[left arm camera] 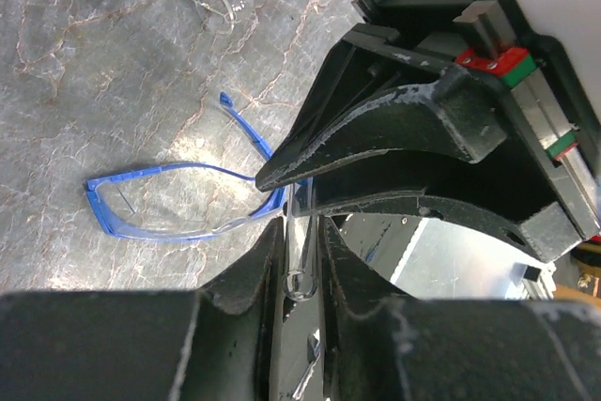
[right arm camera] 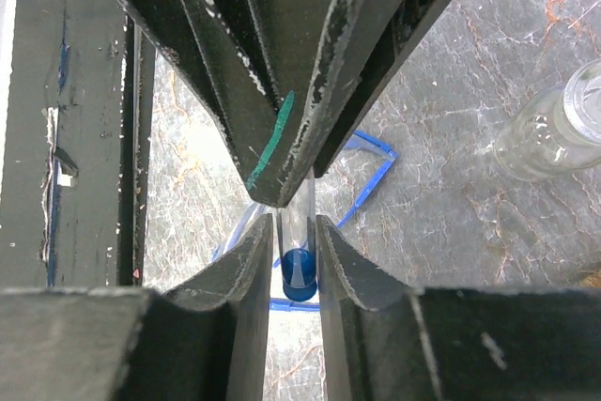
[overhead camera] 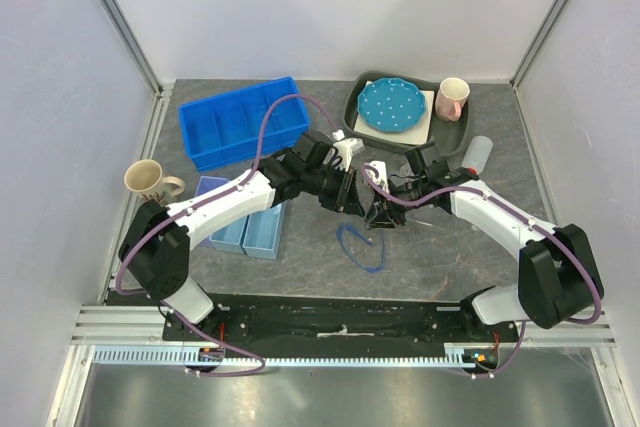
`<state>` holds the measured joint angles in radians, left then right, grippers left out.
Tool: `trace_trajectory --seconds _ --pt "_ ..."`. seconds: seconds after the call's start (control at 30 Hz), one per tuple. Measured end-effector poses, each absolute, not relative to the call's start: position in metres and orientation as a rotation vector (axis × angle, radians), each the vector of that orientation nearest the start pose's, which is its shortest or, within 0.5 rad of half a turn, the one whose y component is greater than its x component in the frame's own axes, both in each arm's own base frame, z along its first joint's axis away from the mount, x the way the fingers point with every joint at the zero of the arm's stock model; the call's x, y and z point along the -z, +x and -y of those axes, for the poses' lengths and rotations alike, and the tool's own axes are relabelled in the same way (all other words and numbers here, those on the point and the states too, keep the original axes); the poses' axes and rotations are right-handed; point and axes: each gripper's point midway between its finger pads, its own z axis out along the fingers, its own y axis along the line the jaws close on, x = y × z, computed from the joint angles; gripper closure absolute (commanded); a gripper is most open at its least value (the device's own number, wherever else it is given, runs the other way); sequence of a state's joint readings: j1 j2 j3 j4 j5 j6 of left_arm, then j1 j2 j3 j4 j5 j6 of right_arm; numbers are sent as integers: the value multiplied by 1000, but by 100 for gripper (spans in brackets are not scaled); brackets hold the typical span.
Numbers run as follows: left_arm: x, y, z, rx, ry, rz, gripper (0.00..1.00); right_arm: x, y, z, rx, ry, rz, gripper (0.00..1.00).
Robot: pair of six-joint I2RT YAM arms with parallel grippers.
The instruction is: Organize the chemistry lab equipment
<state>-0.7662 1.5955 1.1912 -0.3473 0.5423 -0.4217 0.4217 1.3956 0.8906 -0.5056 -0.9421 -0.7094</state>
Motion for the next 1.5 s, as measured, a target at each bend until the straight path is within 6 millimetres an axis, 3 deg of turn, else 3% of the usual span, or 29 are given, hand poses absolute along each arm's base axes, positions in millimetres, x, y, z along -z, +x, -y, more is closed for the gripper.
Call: trace_trajectory --seconds 0.1,0.23,0.43,0.63,0.77,0.93,1.17,1.37,1.5 --pt "-162 223 359 1177 720 -2393 98 -121 218 -236 -1053 -1493 -1746 51" --pt "-158 224 353 1178 680 -2371 98 -124 218 -231 -1057 -1490 -1759 24" --pt "-165 218 334 1233 553 -2253 98 -152 230 -209 -978 -1454 -1737 7" --pt "-197 215 328 1294 512 -2026 98 -217 235 -206 -868 -1416 -1653 6" --pt "-224 215 319 1297 491 -1839 98 -256 232 -212 -935 -1322 -1635 2" --pt "-257 215 307 1291 452 -1626 98 -278 223 -228 -1201 -1098 -1712 2" --pt "-299 217 298 1291 413 -1424 98 -293 231 -244 -1517 -642 -1854 4" --pt "-315 218 298 1300 406 -1350 98 -312 234 -252 -1753 -392 -1858 21" --pt "-313 220 300 1309 400 -1349 98 -327 237 -256 -1848 -314 -1842 33"
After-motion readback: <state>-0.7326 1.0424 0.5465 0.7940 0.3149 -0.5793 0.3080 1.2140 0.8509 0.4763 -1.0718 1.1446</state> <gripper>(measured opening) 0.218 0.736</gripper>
